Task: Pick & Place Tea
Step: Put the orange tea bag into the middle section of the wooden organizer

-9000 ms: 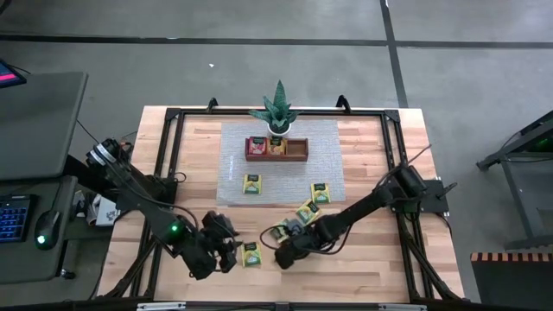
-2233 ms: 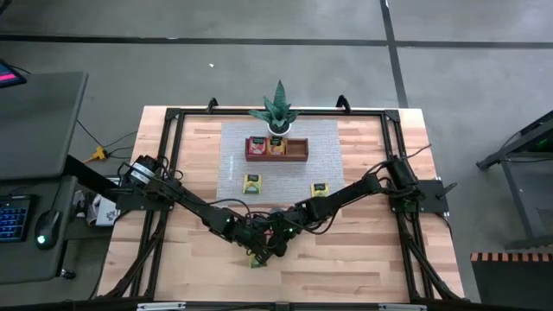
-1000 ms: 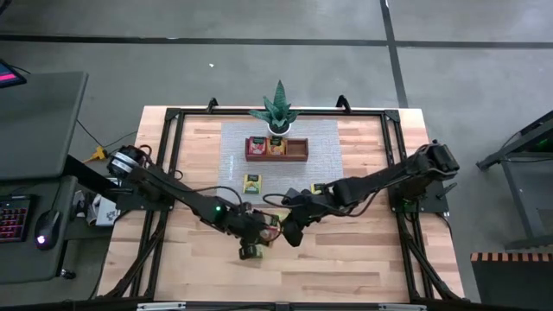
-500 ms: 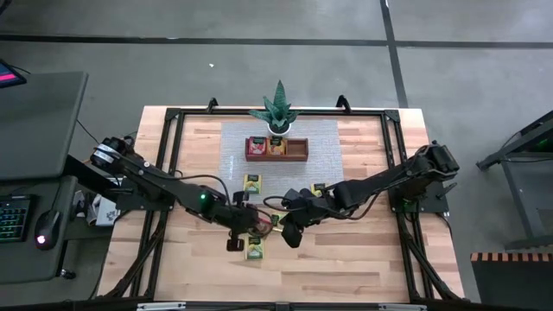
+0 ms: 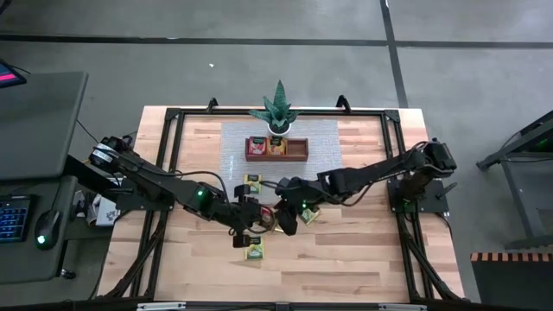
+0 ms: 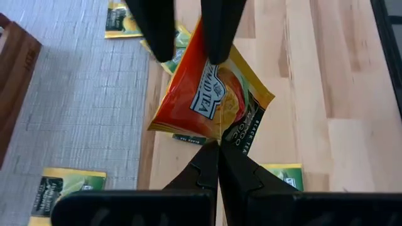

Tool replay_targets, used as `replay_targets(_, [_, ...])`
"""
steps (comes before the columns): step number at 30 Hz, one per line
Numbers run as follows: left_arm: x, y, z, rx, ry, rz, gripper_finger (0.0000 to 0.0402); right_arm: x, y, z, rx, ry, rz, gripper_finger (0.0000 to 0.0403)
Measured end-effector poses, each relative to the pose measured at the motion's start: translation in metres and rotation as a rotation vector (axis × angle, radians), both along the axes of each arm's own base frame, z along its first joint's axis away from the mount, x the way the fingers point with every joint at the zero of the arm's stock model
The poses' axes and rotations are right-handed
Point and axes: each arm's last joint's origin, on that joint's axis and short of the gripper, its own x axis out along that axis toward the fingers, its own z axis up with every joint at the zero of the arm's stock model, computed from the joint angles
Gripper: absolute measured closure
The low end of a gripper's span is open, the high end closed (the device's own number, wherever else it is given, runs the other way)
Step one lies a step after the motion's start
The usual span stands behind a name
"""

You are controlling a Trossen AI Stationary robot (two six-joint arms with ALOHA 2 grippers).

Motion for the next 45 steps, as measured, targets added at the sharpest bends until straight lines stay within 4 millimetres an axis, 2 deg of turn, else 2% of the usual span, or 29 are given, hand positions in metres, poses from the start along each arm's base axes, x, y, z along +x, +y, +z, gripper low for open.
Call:
replay_targets(5, [-0.002,0.001,-0.002,-0.009,0.025,0.031,0.0401,0.004,-0.006,0.003,0.036,-0.037,0.018,0.0194])
replay_targets(9, [-0.003,0.002,-0.003,0.001,0.034,0.07,0.0401,0.005,-0.004,0.005,0.065,-0.052,0.054,0.0186])
replay_targets(25, [0.001,0.001,0.002,-0.02,-0.03,0.09,0.0401,0.011,0.002,-0.007,0.079,-0.041,0.08,0.0264])
replay_targets(29, [0.0,0.001,0.001,-0.019,-0.018,0.088,0.0401,0.012,0.002,-0.007,0.073,-0.045,0.074,0.0309])
replay_targets(34, [0.0,0.001,0.001,-0.026,-0.017,0.088,0.0401,0.012,0.003,-0.006,0.069,-0.053,0.076,0.0385])
replay_targets(45, [-0.002,0.002,0.0,-0.049,0.002,0.144,0.0401,0.009,0.013,-0.007,0.013,-0.059,0.034,0.0395])
